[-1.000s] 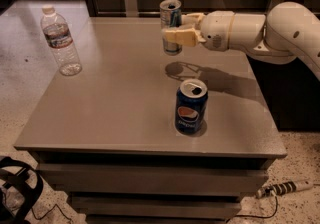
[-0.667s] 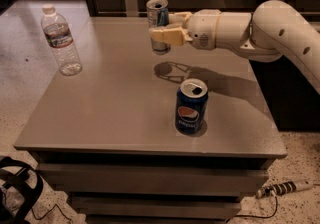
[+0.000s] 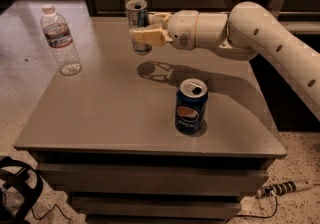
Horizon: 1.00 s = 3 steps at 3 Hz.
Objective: Move redbull can near water bottle
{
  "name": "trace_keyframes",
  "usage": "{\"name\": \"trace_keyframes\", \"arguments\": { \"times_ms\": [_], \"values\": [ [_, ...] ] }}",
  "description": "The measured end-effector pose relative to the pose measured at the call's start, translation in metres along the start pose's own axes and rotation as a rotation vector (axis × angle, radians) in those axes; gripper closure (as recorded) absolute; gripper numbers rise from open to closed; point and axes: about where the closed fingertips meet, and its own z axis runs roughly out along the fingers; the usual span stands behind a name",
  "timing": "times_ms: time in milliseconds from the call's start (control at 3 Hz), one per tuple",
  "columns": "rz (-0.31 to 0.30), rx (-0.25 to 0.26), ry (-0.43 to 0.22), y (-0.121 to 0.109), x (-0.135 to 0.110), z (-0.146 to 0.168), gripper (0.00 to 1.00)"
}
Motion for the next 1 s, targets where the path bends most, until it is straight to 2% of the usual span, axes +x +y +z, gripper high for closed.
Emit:
{"name": "trace_keyframes", "arguments": {
  "times_ms": [333,1000],
  "values": [
    [0.0,0.0,0.0,0.0,0.0,0.0,1.0],
    [0.029,-0.05,-0.008,0.012,0.014,0.032,1.0]
  ]
}}
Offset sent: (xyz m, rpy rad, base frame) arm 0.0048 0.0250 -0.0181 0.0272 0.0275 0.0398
